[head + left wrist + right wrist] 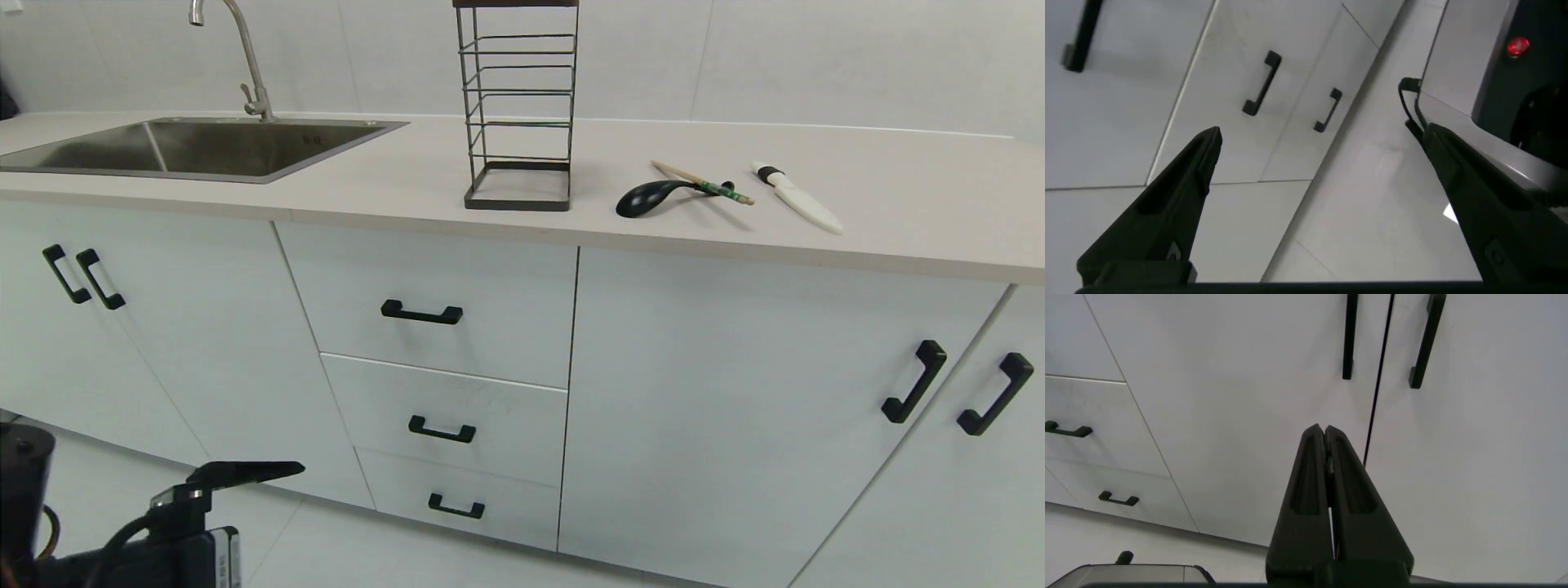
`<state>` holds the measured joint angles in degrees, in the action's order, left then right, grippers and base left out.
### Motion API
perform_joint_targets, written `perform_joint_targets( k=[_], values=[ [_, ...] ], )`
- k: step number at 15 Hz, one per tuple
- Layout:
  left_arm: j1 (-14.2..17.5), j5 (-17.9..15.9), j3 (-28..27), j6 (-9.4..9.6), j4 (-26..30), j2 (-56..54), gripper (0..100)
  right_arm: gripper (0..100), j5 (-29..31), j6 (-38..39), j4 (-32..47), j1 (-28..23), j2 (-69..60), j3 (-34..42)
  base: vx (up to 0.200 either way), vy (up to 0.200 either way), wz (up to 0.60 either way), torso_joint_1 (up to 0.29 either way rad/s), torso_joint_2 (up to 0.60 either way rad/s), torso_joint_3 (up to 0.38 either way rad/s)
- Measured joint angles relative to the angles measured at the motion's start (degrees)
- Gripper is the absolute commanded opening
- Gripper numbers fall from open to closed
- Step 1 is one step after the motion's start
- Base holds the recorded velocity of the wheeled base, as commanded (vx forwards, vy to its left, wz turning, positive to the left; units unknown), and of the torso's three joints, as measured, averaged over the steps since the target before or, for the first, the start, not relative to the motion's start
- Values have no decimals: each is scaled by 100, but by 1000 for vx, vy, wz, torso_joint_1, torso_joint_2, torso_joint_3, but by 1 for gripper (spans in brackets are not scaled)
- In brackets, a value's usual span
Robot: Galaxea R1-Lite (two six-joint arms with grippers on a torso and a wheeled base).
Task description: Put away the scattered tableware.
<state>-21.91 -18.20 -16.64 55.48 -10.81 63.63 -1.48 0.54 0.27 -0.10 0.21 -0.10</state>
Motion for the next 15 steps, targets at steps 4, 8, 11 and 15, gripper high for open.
perform_joint_targets(
  k=[4,8,11,15],
  values=[
    [-479,315,33,20,-46,433,100,0,2,0,-2,0,0,0,0,0,0,0,0,0],
    [-673,488,-37,18,-51,773,100,0,2,0,-2,0,0,0,0,0,0,0,0,0],
    [-689,534,-265,71,-191,1263,100,0,2,0,0,0,0,0,0,0,0,0,0,0],
    [-542,750,-439,569,-1108,2343,100,0,0,0,0,0,-2,0,0,0,0,0,0,0]
  ],
)
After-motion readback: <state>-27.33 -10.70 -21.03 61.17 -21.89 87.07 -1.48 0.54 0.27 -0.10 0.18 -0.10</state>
